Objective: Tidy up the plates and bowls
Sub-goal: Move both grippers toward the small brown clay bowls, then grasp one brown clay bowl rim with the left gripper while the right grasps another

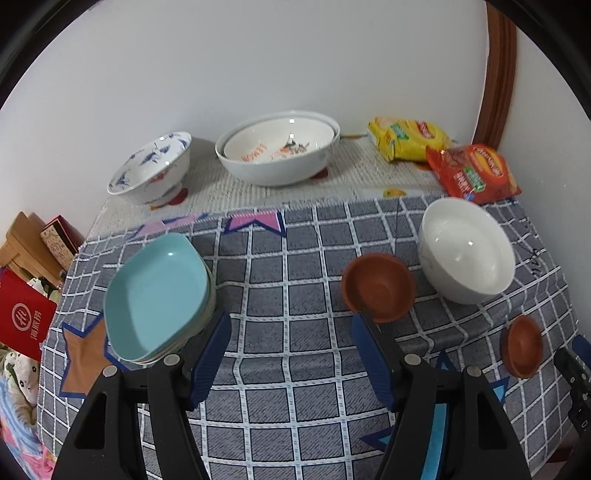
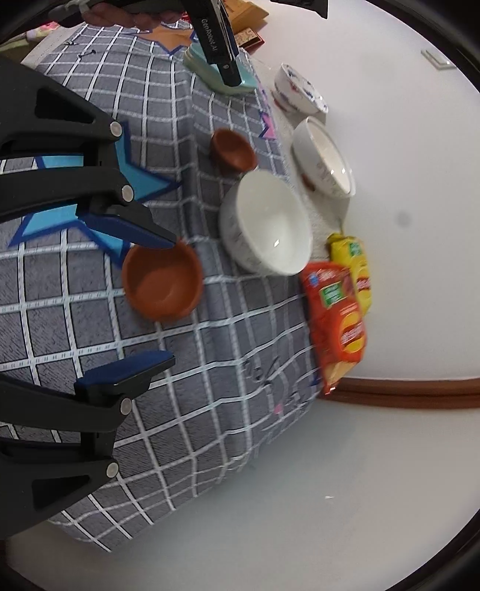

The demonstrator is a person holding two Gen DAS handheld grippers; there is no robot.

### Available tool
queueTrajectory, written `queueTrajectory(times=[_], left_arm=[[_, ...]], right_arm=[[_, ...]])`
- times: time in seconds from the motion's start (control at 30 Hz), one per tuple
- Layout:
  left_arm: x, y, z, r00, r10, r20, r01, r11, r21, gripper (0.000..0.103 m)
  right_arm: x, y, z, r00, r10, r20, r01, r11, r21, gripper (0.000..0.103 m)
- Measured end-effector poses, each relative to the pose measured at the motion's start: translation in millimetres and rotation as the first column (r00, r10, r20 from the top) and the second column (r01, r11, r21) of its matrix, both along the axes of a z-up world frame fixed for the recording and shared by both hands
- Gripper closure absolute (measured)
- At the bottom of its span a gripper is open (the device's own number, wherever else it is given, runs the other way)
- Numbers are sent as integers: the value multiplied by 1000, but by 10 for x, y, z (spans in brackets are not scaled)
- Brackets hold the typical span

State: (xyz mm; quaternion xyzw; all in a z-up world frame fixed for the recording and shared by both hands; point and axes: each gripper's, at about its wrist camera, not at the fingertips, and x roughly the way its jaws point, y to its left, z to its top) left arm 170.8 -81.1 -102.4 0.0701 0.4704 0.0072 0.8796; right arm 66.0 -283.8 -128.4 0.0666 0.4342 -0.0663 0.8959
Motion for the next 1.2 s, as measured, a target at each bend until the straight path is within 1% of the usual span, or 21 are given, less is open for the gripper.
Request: queueTrajectory(times=[0.13, 0.23, 0.4, 0.5, 0.63, 0.67, 0.73, 0.83, 0.87, 0.93, 0.97, 1.07, 1.2], left_arm=[[118, 6, -90, 1000, 4, -13, -4, 1000, 10, 37], [221, 4, -155, 1000, 2, -26, -2, 1000, 1, 37], [363, -54, -274, 999, -26, -45, 25, 999, -22, 37], [449, -113, -367, 996, -58, -70, 55, 998, -40, 43], [519, -181, -454, 991, -89, -96, 84, 995, -54, 54], [533, -198, -472, 990, -96, -101, 91, 994, -54, 55], [563, -223, -496, 988, -107, -111, 101, 993, -57, 63], [610, -257, -538, 986, -115, -123, 108, 992, -57, 64], [626, -263, -551, 986, -114, -125, 108, 993, -55, 66], [653, -273, -578, 984, -117, -133, 110, 992, -56, 72], [664, -282, -593, 983, -121, -138, 114, 992, -58, 73], [687, -295, -623, 982, -125, -139, 118, 991, -59, 76], [722, -319, -652, 981, -131, -145, 123, 990, -63, 80]], right_arm=[[70, -120, -201, 1000, -18, -23, 18, 999, 37, 46], [134, -181, -324, 999, -25, -41, 28, 998, 64, 47], [209, -197, -411, 998, -23, -52, 27, 996, 91, 50], [241, -194, -452, 998, -24, -53, 30, 994, 102, 53], [292, -202, -507, 997, -27, -69, 34, 993, 110, 66], [301, -207, -516, 997, -26, -69, 34, 993, 112, 68], [308, -216, -527, 997, -29, -68, 37, 992, 117, 72], [317, -234, -542, 997, -31, -64, 39, 991, 126, 76], [321, -241, -550, 997, -34, -65, 42, 991, 128, 78], [330, -252, -569, 997, -36, -67, 45, 989, 143, 81], [332, -257, -575, 997, -34, -69, 43, 988, 146, 83], [337, -260, -577, 997, -30, -68, 41, 987, 156, 85], [359, -233, -577, 997, -21, -72, 31, 989, 143, 87]])
